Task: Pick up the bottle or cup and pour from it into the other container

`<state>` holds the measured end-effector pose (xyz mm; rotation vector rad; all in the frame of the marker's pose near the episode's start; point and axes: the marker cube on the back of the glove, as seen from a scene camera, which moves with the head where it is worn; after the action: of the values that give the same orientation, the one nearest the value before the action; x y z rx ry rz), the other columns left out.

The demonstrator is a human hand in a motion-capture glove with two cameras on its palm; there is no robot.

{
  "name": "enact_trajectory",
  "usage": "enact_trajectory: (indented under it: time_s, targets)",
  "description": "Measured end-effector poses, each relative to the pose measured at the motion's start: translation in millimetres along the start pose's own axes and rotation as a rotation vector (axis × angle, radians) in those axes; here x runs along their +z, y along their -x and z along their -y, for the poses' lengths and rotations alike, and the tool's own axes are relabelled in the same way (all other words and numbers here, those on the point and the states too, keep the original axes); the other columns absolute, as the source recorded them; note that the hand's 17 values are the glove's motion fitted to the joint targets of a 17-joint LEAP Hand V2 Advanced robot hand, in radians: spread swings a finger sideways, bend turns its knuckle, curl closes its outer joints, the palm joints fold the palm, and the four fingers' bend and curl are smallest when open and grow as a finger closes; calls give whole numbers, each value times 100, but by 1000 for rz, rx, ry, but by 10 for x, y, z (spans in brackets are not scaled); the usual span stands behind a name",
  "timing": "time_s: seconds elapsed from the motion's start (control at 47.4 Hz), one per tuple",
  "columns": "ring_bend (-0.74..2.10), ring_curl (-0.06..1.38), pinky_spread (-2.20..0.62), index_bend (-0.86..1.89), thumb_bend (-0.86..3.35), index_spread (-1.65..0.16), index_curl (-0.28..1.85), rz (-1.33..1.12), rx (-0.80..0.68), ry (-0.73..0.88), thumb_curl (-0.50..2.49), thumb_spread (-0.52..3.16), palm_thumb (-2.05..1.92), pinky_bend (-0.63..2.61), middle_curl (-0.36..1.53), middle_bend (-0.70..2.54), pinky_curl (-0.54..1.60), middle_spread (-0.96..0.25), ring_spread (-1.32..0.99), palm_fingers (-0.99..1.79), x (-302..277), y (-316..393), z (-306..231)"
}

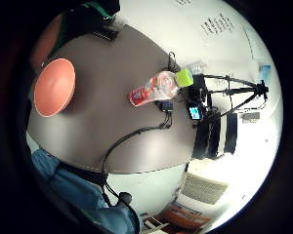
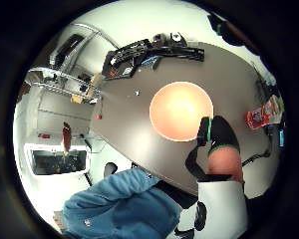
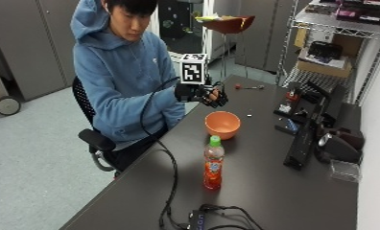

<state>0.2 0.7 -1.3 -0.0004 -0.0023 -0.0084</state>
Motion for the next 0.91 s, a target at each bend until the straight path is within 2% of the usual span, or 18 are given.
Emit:
enact_trajectory:
  time_s: [0.169, 0.422, 0.676, 0.908]
  targets:
    - [33, 16, 20, 22, 42, -21, 19, 13, -9, 22, 23, 62, 72, 31, 14, 22, 17, 4, 6, 53, -19, -2, -26]
    - [32, 21, 24, 17, 33, -25, 26, -16, 1, 13, 33, 84, 76, 28, 22, 19, 22, 4, 8, 52, -45, -122, -92]
    - [30, 23, 25, 11, 19, -30, 25, -10, -32, -134, 39, 94, 72, 33, 28, 21, 28, 4, 8, 40, -214, -418, -287]
    - [33, 26, 26, 10, 7, -31, 21, 1, 1, -227, 42, 96, 70, 40, 29, 19, 32, 5, 10, 29, -312, -894, -511]
